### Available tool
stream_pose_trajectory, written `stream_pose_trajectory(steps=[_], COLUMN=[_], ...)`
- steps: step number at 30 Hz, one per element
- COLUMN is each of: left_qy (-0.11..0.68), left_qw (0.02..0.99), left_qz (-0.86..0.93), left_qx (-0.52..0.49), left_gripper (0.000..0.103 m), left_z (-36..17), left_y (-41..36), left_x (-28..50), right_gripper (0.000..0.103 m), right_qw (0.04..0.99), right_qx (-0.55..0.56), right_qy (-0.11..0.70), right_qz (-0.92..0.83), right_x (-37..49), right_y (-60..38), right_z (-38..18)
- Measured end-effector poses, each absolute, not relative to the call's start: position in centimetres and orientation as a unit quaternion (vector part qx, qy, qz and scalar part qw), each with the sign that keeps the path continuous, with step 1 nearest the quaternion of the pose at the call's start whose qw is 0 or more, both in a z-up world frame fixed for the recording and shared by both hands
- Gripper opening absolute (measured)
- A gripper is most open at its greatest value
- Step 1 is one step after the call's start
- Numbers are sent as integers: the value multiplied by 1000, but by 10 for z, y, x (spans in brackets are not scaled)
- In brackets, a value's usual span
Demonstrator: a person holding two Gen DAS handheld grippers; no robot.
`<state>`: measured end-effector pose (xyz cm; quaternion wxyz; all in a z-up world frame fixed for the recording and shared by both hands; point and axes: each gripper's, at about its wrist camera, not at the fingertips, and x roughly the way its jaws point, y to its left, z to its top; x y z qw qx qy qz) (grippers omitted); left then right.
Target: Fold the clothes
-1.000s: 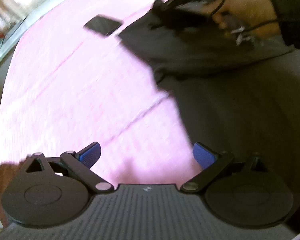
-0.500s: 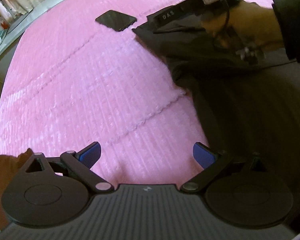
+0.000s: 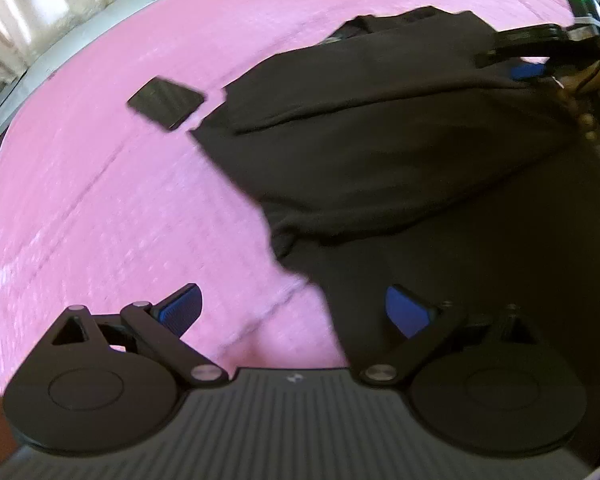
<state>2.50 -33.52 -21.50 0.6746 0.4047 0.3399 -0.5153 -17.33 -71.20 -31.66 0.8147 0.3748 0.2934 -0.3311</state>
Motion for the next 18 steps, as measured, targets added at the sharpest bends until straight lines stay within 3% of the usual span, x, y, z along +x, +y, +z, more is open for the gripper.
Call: stream_pose_trajectory(steps=[11,18], left_qy=[333,325], left_qw=[670,648], left_qz=[-509,-521], left_qx=[426,451], left_gripper=[97,97], left_z=[-213,-224], left_y=[-348,-316], left_x=[-66,-97], right_gripper=[92,92], right_qw=[787,802], right_qx=[410,341], right_qy=[324,401], right_qz=[-327,-284], right_x=[-248,-262], right_y=[-746,-694], right_z=[-314,-299])
